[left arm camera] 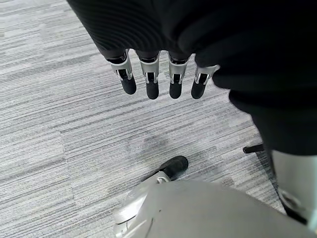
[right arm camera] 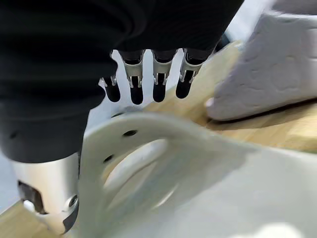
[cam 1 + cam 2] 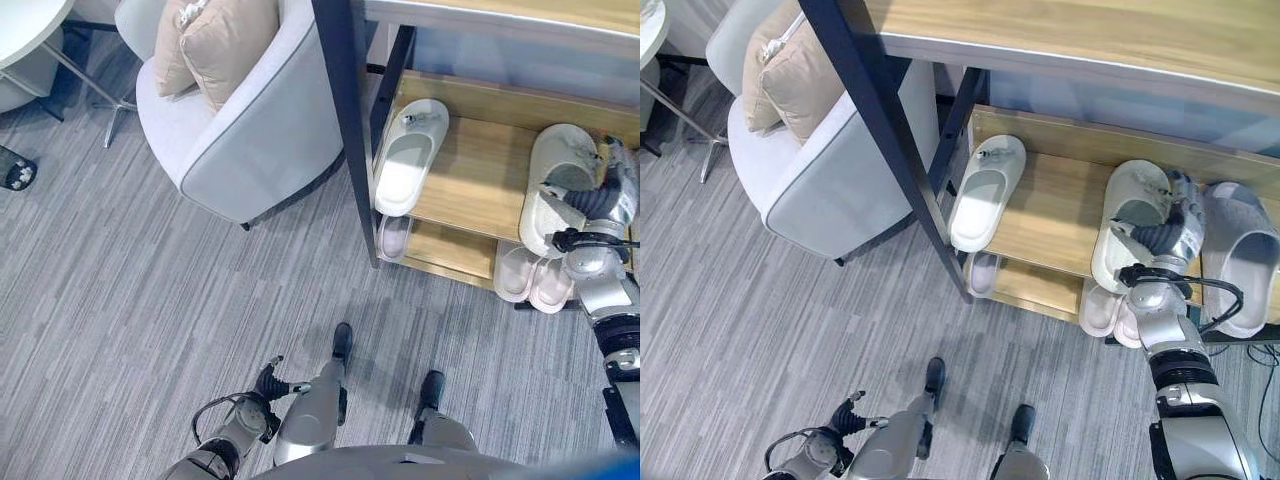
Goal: Arrange the slippers neatly on the shoe rack.
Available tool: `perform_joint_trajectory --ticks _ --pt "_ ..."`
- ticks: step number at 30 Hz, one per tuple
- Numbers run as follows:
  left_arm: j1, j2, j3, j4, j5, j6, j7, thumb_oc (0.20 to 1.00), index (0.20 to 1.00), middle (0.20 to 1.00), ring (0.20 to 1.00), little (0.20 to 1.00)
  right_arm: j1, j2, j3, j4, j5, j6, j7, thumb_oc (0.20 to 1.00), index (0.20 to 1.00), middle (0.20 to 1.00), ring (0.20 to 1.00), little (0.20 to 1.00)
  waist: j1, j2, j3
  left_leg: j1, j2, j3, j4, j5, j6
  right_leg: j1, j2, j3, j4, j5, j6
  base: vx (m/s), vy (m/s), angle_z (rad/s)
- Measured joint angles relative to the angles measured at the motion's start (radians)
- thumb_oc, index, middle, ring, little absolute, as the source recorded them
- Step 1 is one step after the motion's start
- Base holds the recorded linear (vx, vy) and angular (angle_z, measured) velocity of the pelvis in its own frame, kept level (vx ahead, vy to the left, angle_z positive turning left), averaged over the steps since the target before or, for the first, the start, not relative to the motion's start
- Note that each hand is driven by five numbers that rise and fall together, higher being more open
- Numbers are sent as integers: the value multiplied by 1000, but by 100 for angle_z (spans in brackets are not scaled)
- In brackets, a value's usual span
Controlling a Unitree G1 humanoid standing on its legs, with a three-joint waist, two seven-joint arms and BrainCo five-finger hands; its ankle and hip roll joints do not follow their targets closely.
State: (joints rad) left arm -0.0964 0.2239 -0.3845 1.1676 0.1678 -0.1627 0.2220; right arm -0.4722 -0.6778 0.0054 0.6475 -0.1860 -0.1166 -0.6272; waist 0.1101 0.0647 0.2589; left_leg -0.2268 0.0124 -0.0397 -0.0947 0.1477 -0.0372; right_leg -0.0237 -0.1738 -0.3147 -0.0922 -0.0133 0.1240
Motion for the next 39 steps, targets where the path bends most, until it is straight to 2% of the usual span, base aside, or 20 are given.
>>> perform_joint_trajectory --ticks 4,15,19,20,21,25,29,39 --pt "2 0 -1 -2 -1 0 7 1000 1000 1000 1000 1000 12 33 -73 54 52 0 -26 1000 1000 1000 1000 1000 3 2 0 0 -2 -4 0 1 1 2 -1 -4 0 0 1 24 0 1" --pt "4 -1 1 0 -2 2 27 1000 1000 1000 1000 1000 38 48 -75 90 137 1 -65 1000 1000 1000 1000 1000 9 2 -1 -10 -5 -30 0 11 1 8 1 -30 0 0 2 14 4 7" --pt "3 1 0 -1 -2 2 30 1000 1000 1000 1000 1000 37 49 -73 100 167 1 -63 1000 1000 1000 1000 1000 9 -7 -7 -25 -6 -46 0 17 -2 1 3 -44 0 1 2 13 13 10" --pt "3 3 0 -1 -2 3 31 1000 1000 1000 1000 1000 37 49 -73 107 167 1 -62 558 558 558 558 558 8 -11 -9 -28 -6 -50 0 18 -3 0 2 -48 0 1 2 13 20 12" --pt "3 3 1 -1 -2 3 38 1000 1000 1000 1000 1000 37 49 -72 112 170 1 -61 200 200 200 200 200 8 -15 -11 -32 -7 -53 0 20 -2 -1 3 -53 0 1 2 9 10 11" --pt "4 3 0 -1 -2 3 47 1000 1000 1000 1000 1000 33 49 -62 132 172 1 -57 200 200 200 200 200 19 -24 -16 -35 -8 -57 0 25 -1 -1 5 -56 0 3 3 3 12 4" --pt "9 8 2 0 -5 6 50 1000 1000 1000 1000 1000 31 92 -51 137 193 2 -63 200 200 200 200 200 20 -46 -28 -36 -11 -62 0 26 -1 1 3 -62 0 3 3 -2 23 4" --pt "9 10 2 1 -24 21 51 1000 1000 1000 1000 1000 39 119 -32 94 160 31 -60 200 200 200 200 200 20 -56 -30 -37 -16 -78 0 30 -1 8 1 -82 0 4 5 -4 34 4"
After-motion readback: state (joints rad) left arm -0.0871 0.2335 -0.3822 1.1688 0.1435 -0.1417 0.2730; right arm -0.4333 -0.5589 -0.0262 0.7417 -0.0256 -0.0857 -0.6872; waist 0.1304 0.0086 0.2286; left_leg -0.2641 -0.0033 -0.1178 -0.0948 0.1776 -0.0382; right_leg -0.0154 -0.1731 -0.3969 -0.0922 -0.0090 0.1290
